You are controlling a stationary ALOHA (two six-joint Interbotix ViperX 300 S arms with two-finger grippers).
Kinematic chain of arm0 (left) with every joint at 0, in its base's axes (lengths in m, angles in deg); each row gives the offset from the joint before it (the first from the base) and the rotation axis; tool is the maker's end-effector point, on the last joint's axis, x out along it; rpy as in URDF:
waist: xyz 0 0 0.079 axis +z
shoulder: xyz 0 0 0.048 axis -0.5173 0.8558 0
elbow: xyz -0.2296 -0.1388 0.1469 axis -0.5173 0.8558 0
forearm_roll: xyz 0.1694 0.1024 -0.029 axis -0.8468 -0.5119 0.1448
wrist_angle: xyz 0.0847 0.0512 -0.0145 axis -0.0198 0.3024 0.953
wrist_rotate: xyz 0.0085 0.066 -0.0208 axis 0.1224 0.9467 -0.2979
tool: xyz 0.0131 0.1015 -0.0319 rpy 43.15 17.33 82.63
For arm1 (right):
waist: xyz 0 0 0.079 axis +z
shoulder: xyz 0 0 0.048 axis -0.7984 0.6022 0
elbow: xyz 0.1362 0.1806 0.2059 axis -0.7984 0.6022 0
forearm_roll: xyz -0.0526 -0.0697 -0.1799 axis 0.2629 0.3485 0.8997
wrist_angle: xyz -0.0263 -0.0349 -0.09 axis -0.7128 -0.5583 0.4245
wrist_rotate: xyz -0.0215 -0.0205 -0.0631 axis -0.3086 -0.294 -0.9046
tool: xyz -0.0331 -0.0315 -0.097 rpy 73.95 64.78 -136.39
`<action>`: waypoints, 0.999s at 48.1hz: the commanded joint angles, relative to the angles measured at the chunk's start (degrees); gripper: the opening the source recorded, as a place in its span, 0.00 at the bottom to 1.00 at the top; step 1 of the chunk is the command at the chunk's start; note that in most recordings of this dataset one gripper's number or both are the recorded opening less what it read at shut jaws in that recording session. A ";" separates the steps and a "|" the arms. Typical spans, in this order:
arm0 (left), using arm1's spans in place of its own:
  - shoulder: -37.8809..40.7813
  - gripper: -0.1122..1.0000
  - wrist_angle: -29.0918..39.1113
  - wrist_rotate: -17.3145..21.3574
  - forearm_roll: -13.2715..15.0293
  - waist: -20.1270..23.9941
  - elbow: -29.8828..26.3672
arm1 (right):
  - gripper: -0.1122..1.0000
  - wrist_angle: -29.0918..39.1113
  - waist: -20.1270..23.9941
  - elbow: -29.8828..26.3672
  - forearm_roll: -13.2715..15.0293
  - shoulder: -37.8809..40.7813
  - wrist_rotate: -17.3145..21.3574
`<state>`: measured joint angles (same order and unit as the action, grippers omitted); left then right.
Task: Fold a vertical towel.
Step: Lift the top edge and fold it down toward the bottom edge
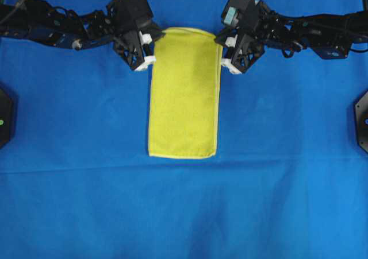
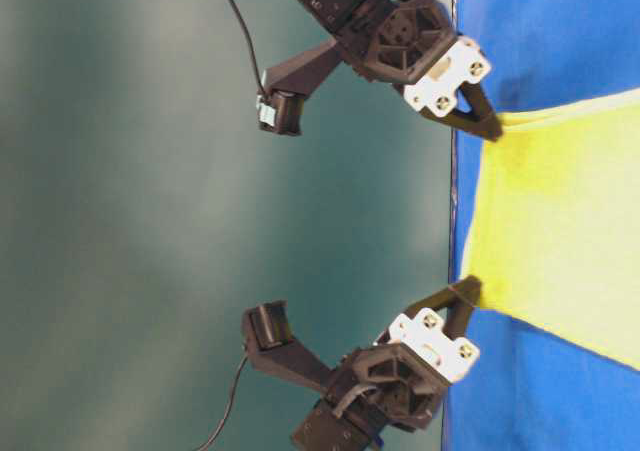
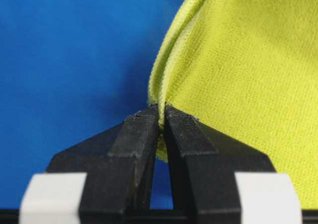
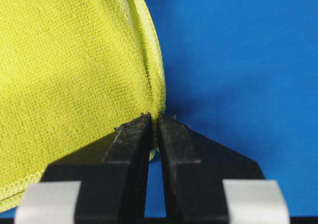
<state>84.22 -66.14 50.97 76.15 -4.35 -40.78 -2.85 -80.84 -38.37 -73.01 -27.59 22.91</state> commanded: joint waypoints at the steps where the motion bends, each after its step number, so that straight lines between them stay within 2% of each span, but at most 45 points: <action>1: -1.32 0.14 -0.35 0.26 -0.09 1.93 -1.58 | 0.17 -0.70 -1.58 -1.32 1.14 -1.93 -0.18; 16: -1.32 0.14 -0.35 0.62 -0.09 3.78 -2.99 | 0.17 -0.26 -4.31 -3.60 4.48 -1.93 -0.18; 30: -7.82 0.14 4.04 1.05 -0.09 2.90 -2.37 | 0.17 3.60 -4.22 -4.31 4.57 -6.33 -0.18; 37: -11.60 0.14 6.77 3.34 -0.09 1.76 -1.93 | 0.17 5.63 -3.34 -3.96 4.66 -10.81 -0.18; 48: -17.40 0.14 8.79 3.16 0.00 -2.11 0.79 | 0.17 9.40 0.70 -2.46 4.66 -15.64 0.18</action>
<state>70.25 -57.52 54.13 76.15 -4.96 -40.34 5.93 -81.54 -40.74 -68.53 -40.95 22.91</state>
